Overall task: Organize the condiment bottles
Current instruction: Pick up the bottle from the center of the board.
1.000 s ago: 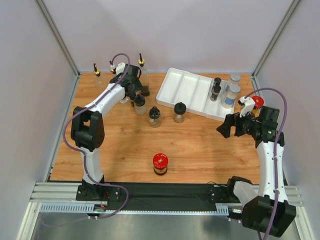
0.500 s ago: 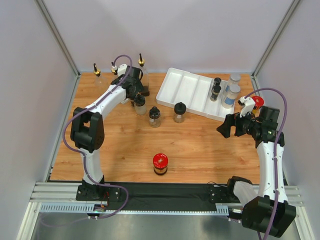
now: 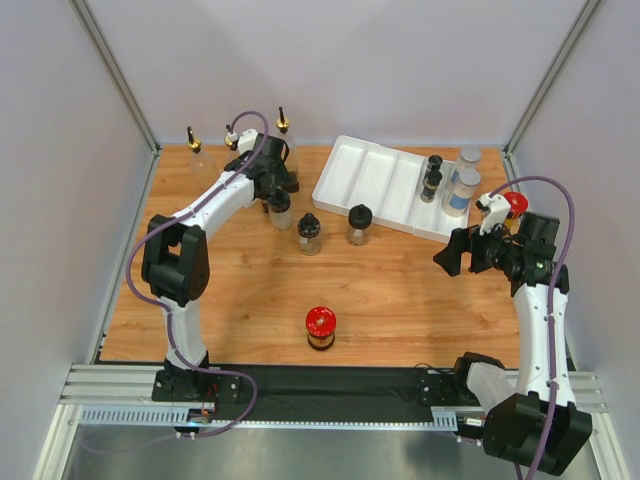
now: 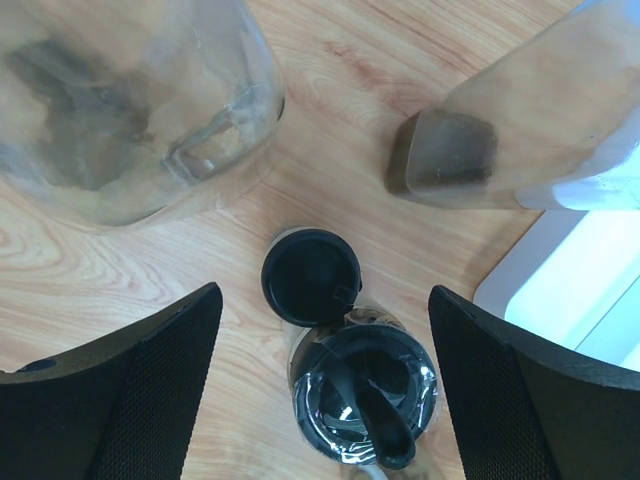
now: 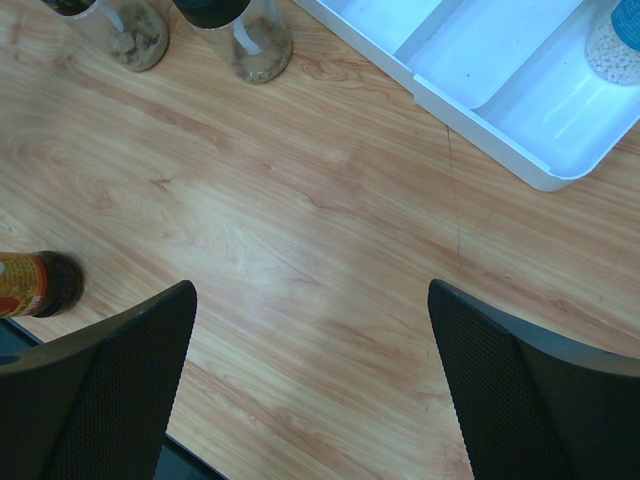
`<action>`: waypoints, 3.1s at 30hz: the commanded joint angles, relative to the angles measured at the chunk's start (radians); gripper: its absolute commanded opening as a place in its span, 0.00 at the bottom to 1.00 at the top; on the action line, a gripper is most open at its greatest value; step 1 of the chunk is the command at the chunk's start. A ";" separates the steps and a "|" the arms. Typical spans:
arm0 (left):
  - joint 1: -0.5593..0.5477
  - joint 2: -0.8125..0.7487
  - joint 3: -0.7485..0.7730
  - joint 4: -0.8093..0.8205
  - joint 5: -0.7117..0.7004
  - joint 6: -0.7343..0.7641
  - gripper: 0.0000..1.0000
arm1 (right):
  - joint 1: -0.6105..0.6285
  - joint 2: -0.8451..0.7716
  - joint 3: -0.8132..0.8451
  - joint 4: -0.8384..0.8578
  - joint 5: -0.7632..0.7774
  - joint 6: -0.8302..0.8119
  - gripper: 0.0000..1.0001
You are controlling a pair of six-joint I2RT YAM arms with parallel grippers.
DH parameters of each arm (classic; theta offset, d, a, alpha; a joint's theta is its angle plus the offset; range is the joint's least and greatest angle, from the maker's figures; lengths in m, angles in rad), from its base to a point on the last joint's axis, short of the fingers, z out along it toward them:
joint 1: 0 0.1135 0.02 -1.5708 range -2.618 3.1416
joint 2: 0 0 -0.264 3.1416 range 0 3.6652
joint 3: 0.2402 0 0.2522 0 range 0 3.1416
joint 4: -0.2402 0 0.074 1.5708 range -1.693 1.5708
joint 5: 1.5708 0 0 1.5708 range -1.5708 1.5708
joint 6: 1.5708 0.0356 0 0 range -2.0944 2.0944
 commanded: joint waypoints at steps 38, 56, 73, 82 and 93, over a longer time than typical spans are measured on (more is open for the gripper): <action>-0.006 -0.029 -0.056 0.101 -0.090 -0.012 0.85 | 0.004 -0.019 0.001 0.015 -0.001 -0.015 1.00; -0.006 0.046 -0.035 0.109 -0.095 -0.048 0.77 | 0.003 -0.020 0.004 0.012 -0.002 -0.016 1.00; -0.006 0.041 -0.036 0.112 -0.097 -0.049 0.41 | 0.003 -0.020 0.004 0.010 0.005 -0.018 1.00; -0.006 -0.028 -0.069 0.147 -0.058 -0.035 0.25 | 0.003 -0.019 0.004 0.010 0.004 -0.018 1.00; -0.006 -0.114 -0.092 0.163 -0.026 0.002 0.21 | 0.003 -0.019 0.004 0.012 0.004 -0.018 1.00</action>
